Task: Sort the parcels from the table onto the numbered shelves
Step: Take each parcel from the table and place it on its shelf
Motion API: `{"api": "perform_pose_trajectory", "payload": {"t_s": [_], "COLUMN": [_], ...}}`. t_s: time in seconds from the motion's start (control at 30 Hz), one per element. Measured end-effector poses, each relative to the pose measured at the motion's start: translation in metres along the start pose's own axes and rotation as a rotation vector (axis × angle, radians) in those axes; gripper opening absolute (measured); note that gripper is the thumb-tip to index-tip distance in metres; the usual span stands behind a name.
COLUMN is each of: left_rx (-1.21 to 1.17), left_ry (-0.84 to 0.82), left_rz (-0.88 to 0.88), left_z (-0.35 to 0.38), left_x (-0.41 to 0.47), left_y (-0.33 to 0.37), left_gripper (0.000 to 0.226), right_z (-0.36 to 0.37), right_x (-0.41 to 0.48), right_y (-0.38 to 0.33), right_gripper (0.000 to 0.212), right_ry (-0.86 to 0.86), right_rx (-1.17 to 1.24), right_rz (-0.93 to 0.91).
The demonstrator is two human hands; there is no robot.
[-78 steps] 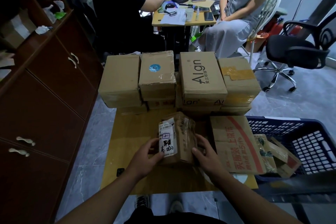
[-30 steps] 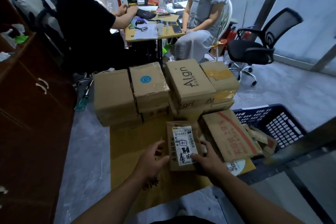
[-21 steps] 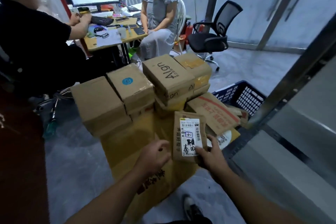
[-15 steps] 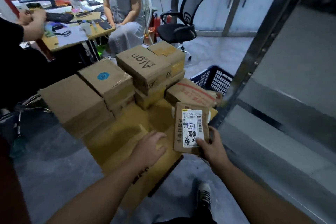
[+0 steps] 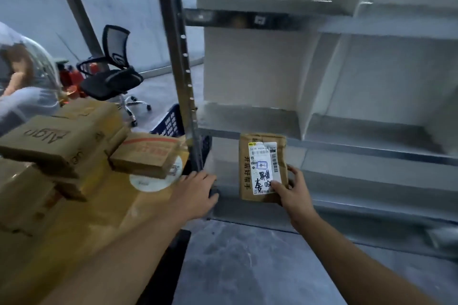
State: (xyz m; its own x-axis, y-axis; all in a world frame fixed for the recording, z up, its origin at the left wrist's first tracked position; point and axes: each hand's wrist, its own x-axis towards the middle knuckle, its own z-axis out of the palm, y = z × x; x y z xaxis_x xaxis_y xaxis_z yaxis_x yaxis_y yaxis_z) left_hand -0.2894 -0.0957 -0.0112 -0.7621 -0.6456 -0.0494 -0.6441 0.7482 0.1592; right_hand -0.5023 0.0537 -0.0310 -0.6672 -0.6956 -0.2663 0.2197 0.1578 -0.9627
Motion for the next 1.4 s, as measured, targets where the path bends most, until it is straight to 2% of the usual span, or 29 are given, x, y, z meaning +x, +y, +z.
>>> {"api": "perform_pose_trajectory", "payload": {"t_s": [0.3,0.5,0.67,0.87,1.13,1.4], "left_rx": [0.155,0.152,0.113,0.038,0.031,-0.016], "left_ry": [0.023,0.124,0.131,0.128,0.177,0.243], "left_rz": [0.336,0.51,0.646,0.808,0.89,0.908], "left_z": [-0.02,-0.035,-0.042,-0.043,-0.039,-0.049], "left_x": [0.074,0.096,0.091,0.085,0.124,0.201], "left_y": [0.221,0.378,0.489,0.579,0.689,0.82], "left_gripper": [0.057,0.057,0.058,0.059,0.061,0.055], "right_z": [-0.215,-0.352,-0.438,-0.508,-0.593,-0.71], "right_x": [-0.064,-0.115,-0.16,-0.19,-0.179,-0.121], "right_y": [-0.041,-0.061,-0.073,-0.081,-0.109,-0.156], "right_gripper": [0.05,0.052,0.053,0.057,0.049,0.048], "right_ry": [0.334,0.573,0.73,0.881,0.96,0.982], "right_rx": [0.142,0.153,0.195,0.169,0.221,0.207], "right_rz": [-0.141,-0.253,-0.321,-0.369,-0.453,-0.484]}}
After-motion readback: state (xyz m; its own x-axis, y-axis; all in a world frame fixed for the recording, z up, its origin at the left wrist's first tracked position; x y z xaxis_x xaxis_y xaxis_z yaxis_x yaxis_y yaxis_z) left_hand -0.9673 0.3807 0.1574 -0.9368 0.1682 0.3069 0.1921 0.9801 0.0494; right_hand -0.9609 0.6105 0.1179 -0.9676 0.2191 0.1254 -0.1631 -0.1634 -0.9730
